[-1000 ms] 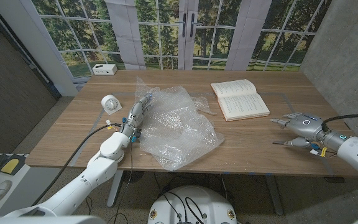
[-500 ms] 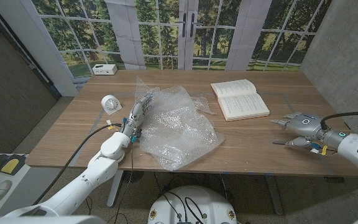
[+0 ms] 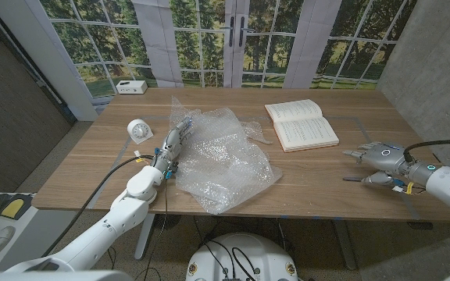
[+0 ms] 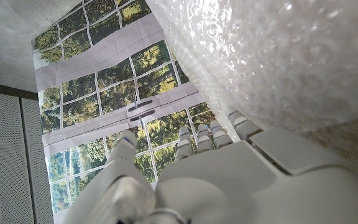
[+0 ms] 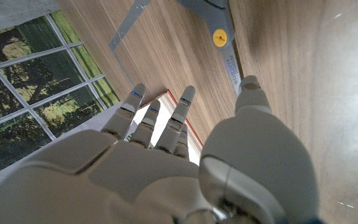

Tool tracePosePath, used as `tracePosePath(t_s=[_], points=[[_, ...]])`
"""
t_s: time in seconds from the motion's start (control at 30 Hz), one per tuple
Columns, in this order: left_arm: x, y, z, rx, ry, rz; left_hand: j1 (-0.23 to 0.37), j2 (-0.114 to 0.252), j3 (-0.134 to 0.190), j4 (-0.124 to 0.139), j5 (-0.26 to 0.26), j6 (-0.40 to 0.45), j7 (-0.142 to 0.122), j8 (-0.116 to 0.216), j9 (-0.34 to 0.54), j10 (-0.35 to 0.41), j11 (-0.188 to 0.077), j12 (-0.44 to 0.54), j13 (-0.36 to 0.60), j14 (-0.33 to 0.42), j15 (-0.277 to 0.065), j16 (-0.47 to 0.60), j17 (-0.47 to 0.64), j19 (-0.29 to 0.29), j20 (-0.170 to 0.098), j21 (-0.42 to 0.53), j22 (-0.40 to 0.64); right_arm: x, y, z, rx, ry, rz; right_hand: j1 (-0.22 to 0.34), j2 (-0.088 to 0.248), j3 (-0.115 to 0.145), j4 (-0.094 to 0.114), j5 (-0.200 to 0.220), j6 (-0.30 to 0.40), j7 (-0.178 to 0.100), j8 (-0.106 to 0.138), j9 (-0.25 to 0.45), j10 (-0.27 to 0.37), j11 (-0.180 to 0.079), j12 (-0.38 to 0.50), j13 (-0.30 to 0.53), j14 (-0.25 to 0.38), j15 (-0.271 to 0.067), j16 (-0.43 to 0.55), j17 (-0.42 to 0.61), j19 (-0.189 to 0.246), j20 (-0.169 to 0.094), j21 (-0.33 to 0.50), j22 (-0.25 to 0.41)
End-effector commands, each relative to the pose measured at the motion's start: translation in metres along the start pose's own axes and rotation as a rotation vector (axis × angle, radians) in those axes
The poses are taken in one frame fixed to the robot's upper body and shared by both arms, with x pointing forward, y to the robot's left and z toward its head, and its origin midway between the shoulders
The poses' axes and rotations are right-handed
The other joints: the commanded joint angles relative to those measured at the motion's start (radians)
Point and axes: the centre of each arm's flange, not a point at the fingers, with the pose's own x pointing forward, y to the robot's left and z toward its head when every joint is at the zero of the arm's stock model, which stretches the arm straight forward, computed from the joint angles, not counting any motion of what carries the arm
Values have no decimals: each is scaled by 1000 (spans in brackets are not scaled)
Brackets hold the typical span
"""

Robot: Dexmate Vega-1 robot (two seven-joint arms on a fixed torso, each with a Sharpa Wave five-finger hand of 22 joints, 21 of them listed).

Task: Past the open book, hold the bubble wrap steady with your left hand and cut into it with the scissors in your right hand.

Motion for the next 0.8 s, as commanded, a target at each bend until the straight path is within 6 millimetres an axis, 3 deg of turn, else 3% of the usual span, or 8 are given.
tracePosePath(t_s=[0.03,0.73,0.8], points=[[0,-2,-1,-3,1,-6,-8,-1,-7,-2,2,2,0,3,2,-2,0,4,2,-7,0,7,6,-3,2,2,2,0,6,-1,-7,-3,33,35,17,21,-10,-3,-8,0,3,2,-8,-3,-3,0,4,-177,-1,1,1,-3,1,2],[-2,-4,-3,-6,6,-4,-13,-3,-10,0,2,1,0,3,2,-2,2,3,2,-8,0,8,6,-4,1,1,2,-2,13,-9,-19,19,54,52,24,29,-12,-10,-3,-2,8,1,13,-4,1,-3,7,-173,1,1,2,-11,1,1],[-2,-5,-4,-6,6,-4,-13,-3,-10,0,2,1,1,3,2,-1,1,4,2,-7,0,8,6,-4,2,2,2,-3,14,-8,-25,12,43,57,27,31,-11,-13,2,-17,10,1,14,-5,0,-5,6,-172,2,1,2,-12,1,1]])
